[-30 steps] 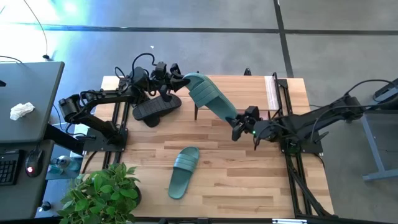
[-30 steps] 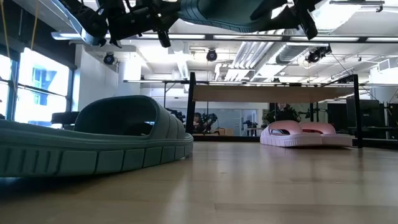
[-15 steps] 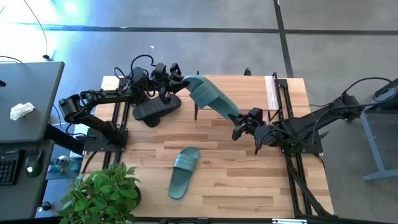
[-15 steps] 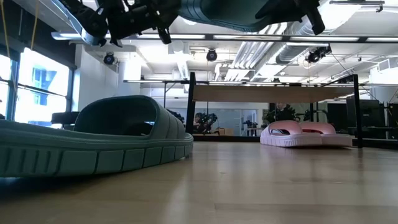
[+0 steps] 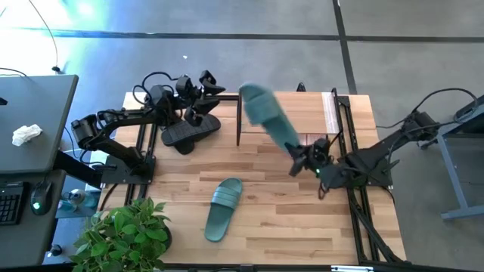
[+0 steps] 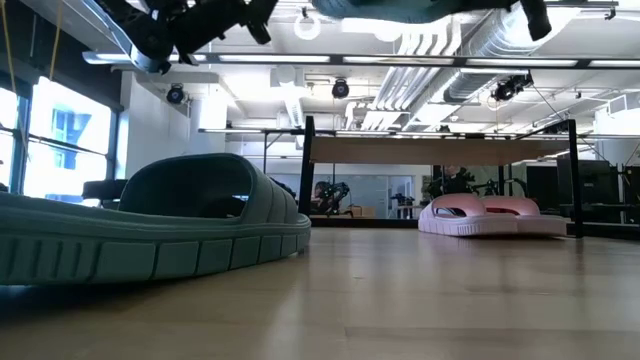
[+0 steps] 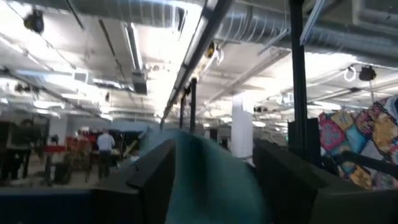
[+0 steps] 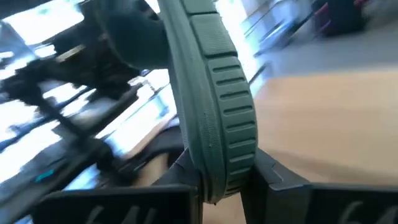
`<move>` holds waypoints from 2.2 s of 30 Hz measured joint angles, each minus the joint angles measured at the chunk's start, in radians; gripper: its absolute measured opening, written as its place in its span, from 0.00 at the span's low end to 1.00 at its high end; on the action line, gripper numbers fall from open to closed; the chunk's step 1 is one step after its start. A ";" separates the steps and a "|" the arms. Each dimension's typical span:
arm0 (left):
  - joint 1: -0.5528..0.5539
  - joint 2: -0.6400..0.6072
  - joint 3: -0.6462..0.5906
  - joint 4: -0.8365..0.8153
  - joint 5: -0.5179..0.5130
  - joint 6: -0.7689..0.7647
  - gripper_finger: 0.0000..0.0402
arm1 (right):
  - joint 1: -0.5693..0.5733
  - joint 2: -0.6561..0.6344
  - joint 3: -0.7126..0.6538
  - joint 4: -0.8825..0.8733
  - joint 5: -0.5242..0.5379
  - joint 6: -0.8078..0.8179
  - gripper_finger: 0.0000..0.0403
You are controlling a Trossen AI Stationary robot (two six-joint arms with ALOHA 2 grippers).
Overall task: Pick and place slides into the shelf
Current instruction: Put the right green slide under the shelf
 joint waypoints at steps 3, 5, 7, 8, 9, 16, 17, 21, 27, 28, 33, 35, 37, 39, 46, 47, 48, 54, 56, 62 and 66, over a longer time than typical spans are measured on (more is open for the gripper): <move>0.000 -0.004 0.000 0.046 -0.004 0.001 0.54 | 0.058 0.000 0.000 -0.003 -0.077 0.114 0.09; 0.000 -0.004 0.000 0.071 -0.008 0.001 0.55 | 0.095 0.001 0.000 -0.009 -0.121 0.221 0.09; 0.000 -0.004 0.000 0.096 -0.012 0.001 0.55 | 0.133 0.001 0.000 -0.024 -0.167 0.334 0.09; 0.000 -0.004 0.000 0.104 -0.015 0.001 0.55 | 0.149 0.001 0.000 -0.033 -0.189 0.397 0.09; 0.000 -0.004 0.000 0.106 -0.019 0.001 0.55 | 0.168 0.002 0.000 -0.040 -0.207 0.455 0.09; 0.000 -0.004 0.000 0.105 -0.012 0.000 0.52 | 0.311 0.135 0.000 -0.041 -0.230 0.852 0.09; 0.000 -0.004 0.000 0.105 -0.009 0.000 0.51 | 0.330 0.172 0.000 -0.039 -0.234 0.917 0.09; 0.000 -0.004 0.000 0.104 -0.002 0.000 0.49 | 0.390 0.339 0.000 0.033 -0.207 1.160 0.09; 0.000 -0.003 0.000 0.104 0.026 -0.006 0.47 | 0.425 0.573 0.008 0.321 -0.016 1.306 0.09; 0.000 -0.003 0.000 0.104 0.030 -0.015 0.47 | 0.424 0.606 0.019 0.341 0.012 1.324 0.09; 0.000 -0.003 0.000 0.103 0.038 -0.029 0.46 | 0.367 0.726 0.074 0.378 0.051 1.329 0.09; 0.000 -0.003 0.000 0.103 0.042 -0.030 0.45 | 0.322 0.759 0.096 0.379 0.075 1.327 0.09; 0.000 -0.003 0.000 0.103 0.043 -0.029 0.45 | 0.283 0.782 0.112 0.379 0.084 1.325 0.09; 0.000 -0.003 0.000 0.102 0.043 -0.029 0.45 | 0.250 0.796 0.117 0.372 0.092 1.326 0.09; 0.000 -0.003 0.000 0.101 0.043 -0.030 0.46 | 0.191 0.801 0.117 0.281 0.029 1.345 0.09; 0.000 -0.003 0.000 0.101 0.045 -0.033 0.46 | 0.188 0.801 0.117 0.274 0.024 1.346 0.09; 0.000 -0.003 0.000 0.101 0.046 -0.039 0.46 | 0.187 0.801 0.117 0.271 0.016 1.348 0.09; 0.000 -0.003 0.000 0.101 0.073 -0.053 0.46 | 0.186 0.783 0.127 0.245 -0.056 1.359 0.09; 0.000 -0.003 0.000 0.101 0.085 -0.053 0.46 | 0.178 0.780 0.155 0.180 -0.103 1.359 0.09; 0.000 -0.002 0.000 0.101 0.109 -0.054 0.46 | 0.179 0.779 0.259 -0.052 -0.285 1.297 0.09; 0.000 -0.002 0.000 0.101 0.110 -0.054 0.46 | 0.195 0.779 0.286 -0.015 -0.371 1.205 0.09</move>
